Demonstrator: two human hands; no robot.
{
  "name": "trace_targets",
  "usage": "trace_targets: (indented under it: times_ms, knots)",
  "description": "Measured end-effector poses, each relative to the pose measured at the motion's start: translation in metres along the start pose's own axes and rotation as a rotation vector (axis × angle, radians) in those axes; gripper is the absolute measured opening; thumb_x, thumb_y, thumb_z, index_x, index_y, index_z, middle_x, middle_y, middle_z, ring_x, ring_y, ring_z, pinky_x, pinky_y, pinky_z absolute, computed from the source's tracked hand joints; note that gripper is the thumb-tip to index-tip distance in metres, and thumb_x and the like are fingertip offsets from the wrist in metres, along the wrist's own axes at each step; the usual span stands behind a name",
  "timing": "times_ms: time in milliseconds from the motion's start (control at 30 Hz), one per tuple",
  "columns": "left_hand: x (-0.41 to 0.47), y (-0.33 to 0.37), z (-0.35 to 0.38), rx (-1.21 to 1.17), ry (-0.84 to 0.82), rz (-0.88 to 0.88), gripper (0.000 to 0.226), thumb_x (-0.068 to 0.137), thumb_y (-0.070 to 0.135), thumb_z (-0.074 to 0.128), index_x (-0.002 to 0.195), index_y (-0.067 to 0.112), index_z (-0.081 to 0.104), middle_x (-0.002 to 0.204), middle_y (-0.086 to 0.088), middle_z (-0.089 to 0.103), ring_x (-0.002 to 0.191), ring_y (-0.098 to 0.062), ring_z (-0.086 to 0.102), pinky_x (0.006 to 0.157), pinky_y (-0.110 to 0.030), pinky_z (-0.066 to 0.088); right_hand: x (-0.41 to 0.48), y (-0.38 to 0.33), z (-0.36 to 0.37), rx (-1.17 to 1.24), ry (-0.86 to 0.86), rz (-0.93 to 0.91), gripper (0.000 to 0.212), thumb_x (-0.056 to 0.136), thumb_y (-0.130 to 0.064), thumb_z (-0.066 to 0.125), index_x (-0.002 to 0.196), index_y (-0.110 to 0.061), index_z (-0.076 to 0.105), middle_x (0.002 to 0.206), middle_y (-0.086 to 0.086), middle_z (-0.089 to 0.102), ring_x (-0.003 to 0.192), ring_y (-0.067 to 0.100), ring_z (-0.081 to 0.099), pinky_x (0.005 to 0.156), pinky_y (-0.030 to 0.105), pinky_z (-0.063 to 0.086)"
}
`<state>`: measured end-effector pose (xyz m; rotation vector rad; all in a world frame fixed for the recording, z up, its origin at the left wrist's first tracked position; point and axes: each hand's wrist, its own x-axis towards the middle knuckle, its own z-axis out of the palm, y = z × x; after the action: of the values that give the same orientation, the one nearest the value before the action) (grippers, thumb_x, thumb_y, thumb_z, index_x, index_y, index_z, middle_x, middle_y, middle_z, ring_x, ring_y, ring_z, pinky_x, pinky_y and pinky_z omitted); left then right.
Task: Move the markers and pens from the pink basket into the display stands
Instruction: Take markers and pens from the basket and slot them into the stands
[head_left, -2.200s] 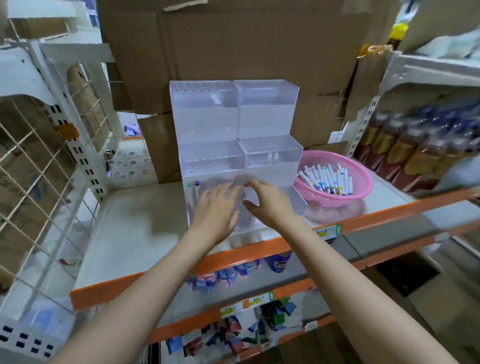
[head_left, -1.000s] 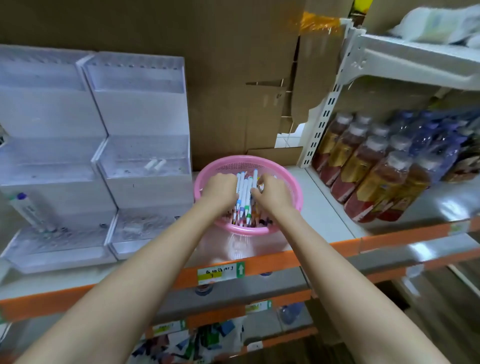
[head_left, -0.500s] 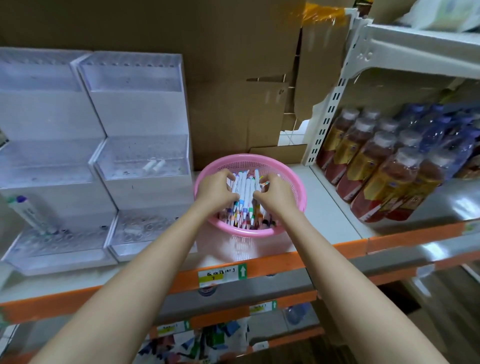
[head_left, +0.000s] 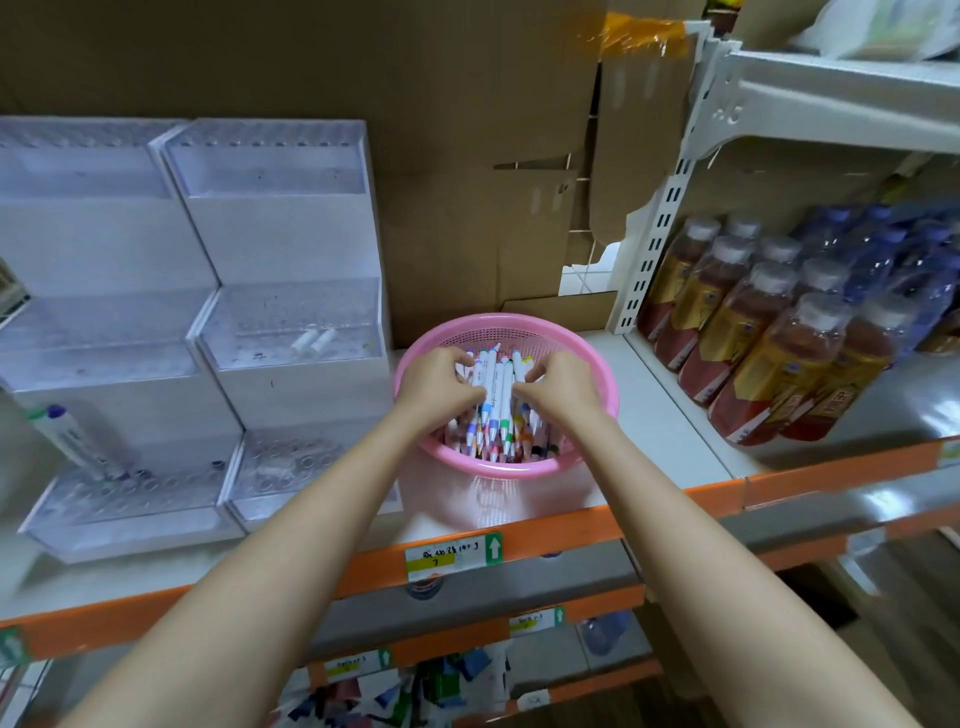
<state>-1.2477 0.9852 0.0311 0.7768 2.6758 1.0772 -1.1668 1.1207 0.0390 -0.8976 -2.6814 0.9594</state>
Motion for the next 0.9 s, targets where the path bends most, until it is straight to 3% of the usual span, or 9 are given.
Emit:
trace_targets:
  times_ms: [67, 167, 267, 367, 433, 500, 600, 733, 900]
  knots:
    - [-0.001, 0.0, -0.003, -0.043, -0.039, 0.019, 0.058, 0.073, 0.013, 0.074, 0.127, 0.011, 0.056, 0.078, 0.001, 0.068, 0.066, -0.012, 0.064, 0.07, -0.029, 0.054, 0.005, -0.005, -0.004, -0.072, -0.067, 0.006, 0.012, 0.069, -0.01, 0.068, 0.078, -0.004, 0.062, 0.068, 0.007, 0.058, 0.062, 0.02, 0.051, 0.054, 0.031, 0.043]
    - [-0.001, -0.001, -0.005, -0.102, -0.055, 0.054, 0.064, 0.073, 0.007, 0.073, 0.133, 0.01, 0.051, 0.069, 0.007, 0.063, 0.058, -0.008, 0.06, 0.068, -0.032, 0.056, 0.01, -0.013, -0.007, -0.194, -0.141, -0.037, 0.042, 0.073, -0.008, 0.068, 0.114, -0.009, 0.057, 0.093, 0.009, 0.066, 0.077, 0.022, 0.061, 0.062, 0.03, 0.05]
    - [-0.003, -0.001, -0.007, -0.146, -0.025, 0.106, 0.064, 0.075, 0.006, 0.07, 0.135, 0.015, 0.051, 0.073, 0.009, 0.06, 0.06, -0.004, 0.057, 0.067, -0.033, 0.056, 0.014, -0.017, -0.01, -0.206, -0.214, -0.062, 0.058, 0.072, -0.003, 0.064, 0.128, -0.013, 0.05, 0.089, 0.008, 0.064, 0.078, 0.023, 0.064, 0.061, 0.033, 0.053]
    - [-0.006, -0.001, -0.009, -0.186, 0.021, 0.164, 0.058, 0.079, 0.008, 0.07, 0.132, 0.021, 0.053, 0.087, 0.008, 0.059, 0.07, -0.002, 0.055, 0.064, -0.021, 0.051, 0.013, -0.014, -0.016, -0.142, -0.241, -0.093, 0.061, 0.074, 0.0, 0.062, 0.131, -0.016, 0.047, 0.088, 0.007, 0.062, 0.076, 0.022, 0.064, 0.056, 0.033, 0.054]
    - [-0.007, -0.002, -0.009, -0.24, 0.065, 0.2, 0.055, 0.078, 0.008, 0.07, 0.129, 0.022, 0.056, 0.103, 0.005, 0.063, 0.079, -0.005, 0.058, 0.071, -0.022, 0.051, 0.007, -0.013, -0.021, -0.106, -0.192, -0.163, 0.065, 0.075, -0.001, 0.063, 0.135, -0.019, 0.044, 0.088, 0.002, 0.059, 0.071, 0.018, 0.062, 0.049, 0.028, 0.049]
    - [-0.009, -0.003, -0.01, -0.296, 0.104, 0.237, 0.051, 0.078, 0.007, 0.07, 0.122, 0.028, 0.057, 0.109, 0.008, 0.063, 0.084, -0.006, 0.06, 0.074, -0.022, 0.051, 0.001, -0.014, -0.026, -0.047, -0.148, -0.238, 0.064, 0.077, -0.001, 0.062, 0.134, -0.019, 0.042, 0.079, -0.001, 0.056, 0.064, 0.017, 0.06, 0.05, 0.034, 0.053]
    - [-0.015, 0.001, -0.015, -0.348, 0.133, 0.26, 0.046, 0.079, 0.008, 0.071, 0.115, 0.033, 0.056, 0.103, 0.007, 0.064, 0.085, -0.009, 0.062, 0.07, -0.024, 0.056, -0.012, -0.021, -0.034, 0.086, -0.122, -0.294, 0.06, 0.078, 0.0, 0.061, 0.129, -0.022, 0.039, 0.078, 0.008, 0.061, 0.064, 0.027, 0.064, 0.059, 0.043, 0.059]
    - [-0.029, 0.009, -0.026, -0.375, 0.217, 0.308, 0.048, 0.079, 0.008, 0.069, 0.118, 0.033, 0.055, 0.095, 0.011, 0.063, 0.079, -0.007, 0.061, 0.063, -0.033, 0.058, -0.03, -0.032, -0.036, 0.198, -0.087, -0.381, 0.062, 0.078, 0.003, 0.059, 0.127, -0.027, 0.037, 0.081, 0.019, 0.061, 0.069, 0.036, 0.065, 0.058, 0.048, 0.057]
    - [-0.061, 0.007, -0.049, -0.307, 0.322, 0.359, 0.047, 0.081, 0.01, 0.07, 0.121, 0.03, 0.055, 0.079, 0.012, 0.06, 0.072, -0.002, 0.061, 0.068, -0.02, 0.052, -0.049, -0.053, -0.022, 0.324, -0.045, -0.501, 0.063, 0.08, -0.002, 0.068, 0.128, -0.029, 0.036, 0.081, 0.014, 0.059, 0.072, 0.029, 0.064, 0.061, 0.047, 0.058]
